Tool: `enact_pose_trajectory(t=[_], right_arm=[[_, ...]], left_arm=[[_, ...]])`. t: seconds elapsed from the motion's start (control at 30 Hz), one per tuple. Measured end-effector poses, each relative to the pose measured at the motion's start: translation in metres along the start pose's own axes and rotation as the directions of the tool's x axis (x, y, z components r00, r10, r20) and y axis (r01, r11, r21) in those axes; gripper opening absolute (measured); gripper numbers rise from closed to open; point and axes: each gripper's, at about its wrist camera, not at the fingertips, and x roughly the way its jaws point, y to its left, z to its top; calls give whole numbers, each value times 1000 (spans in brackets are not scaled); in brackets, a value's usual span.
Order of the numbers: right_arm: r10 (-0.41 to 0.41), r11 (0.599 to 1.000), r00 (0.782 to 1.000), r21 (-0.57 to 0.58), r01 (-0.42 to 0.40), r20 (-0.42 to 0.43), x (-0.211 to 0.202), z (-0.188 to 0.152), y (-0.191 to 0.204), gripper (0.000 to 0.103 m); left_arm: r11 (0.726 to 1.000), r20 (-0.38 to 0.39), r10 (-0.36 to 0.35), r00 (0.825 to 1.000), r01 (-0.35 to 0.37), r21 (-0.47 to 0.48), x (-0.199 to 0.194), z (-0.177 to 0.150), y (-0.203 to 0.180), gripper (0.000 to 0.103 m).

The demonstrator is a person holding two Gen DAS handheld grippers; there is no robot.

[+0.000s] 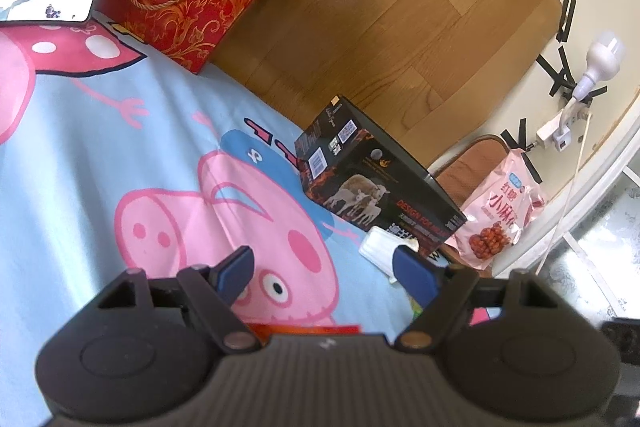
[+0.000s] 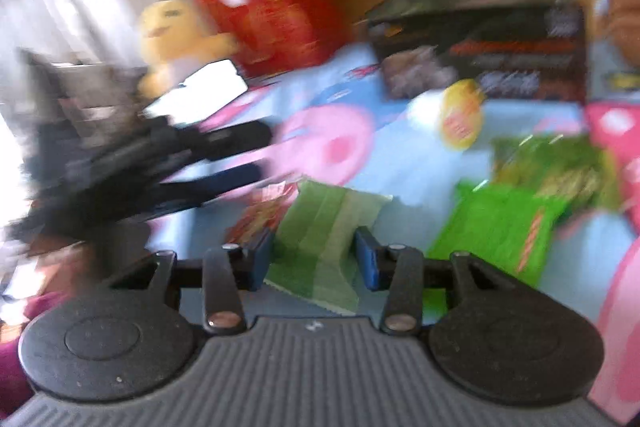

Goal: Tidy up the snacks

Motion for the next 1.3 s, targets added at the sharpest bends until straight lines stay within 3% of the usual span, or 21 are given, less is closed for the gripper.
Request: enact_pose_trajectory(t=[0.03, 0.07, 0.1, 0.17, 0.2, 0.23, 0.37, 0.67, 0.87, 1.07, 1.2, 1.3], right_arm=[[13, 1000, 1000, -17, -13, 14, -8, -3, 0, 48], [-30, 998, 999, -57, 33, 42, -15, -6, 4, 53], [-127, 983, 988, -120, 137, 91, -22, -10, 10, 55], [-289, 918, 934, -214, 332, 210, -31, -21, 23, 55], [-324, 895, 910, -228, 383, 257, -37, -27, 26, 55], [-323, 896, 906, -219, 386, 274, -42, -30, 26, 55], [-270, 922, 922, -202, 331, 278, -53, -43, 30, 55], [-258, 931, 946, -212, 298, 197, -42, -67, 27, 60], [-166, 971, 972, -142, 190, 164, -43, -66, 19, 59], [-176, 969, 976, -155, 195, 128, -30, -63, 19, 54], [-180, 967, 974, -157, 200, 135, -28, -63, 17, 54], [-173, 971, 974, -140, 194, 149, -26, -61, 15, 55]], left_arm=[[1000, 0, 1, 1000, -1, 1, 0, 0, 0, 79], [1000, 0, 2, 1000, -2, 2, 0, 0, -1, 79], [1000, 1, 3, 1000, -3, 4, 0, -1, -1, 79], [1000, 1, 5, 1000, -5, 7, 0, -1, -1, 79], [1000, 1, 6, 1000, -6, 8, 0, -1, -2, 79], [1000, 1, 7, 1000, -7, 10, 0, -1, -2, 79], [1000, -1, 10, 1000, -10, 21, 1, -2, -4, 79], [994, -20, 18, 1000, -16, 112, 1, -7, -22, 79], [993, -87, -75, 993, 83, 89, 1, -18, -42, 79], [991, -122, -109, 987, 118, 68, 2, -19, -52, 75], [990, -158, -106, 982, 119, 77, 11, -20, -55, 71], [991, -223, -73, 972, 95, 90, 26, -26, -55, 51]])
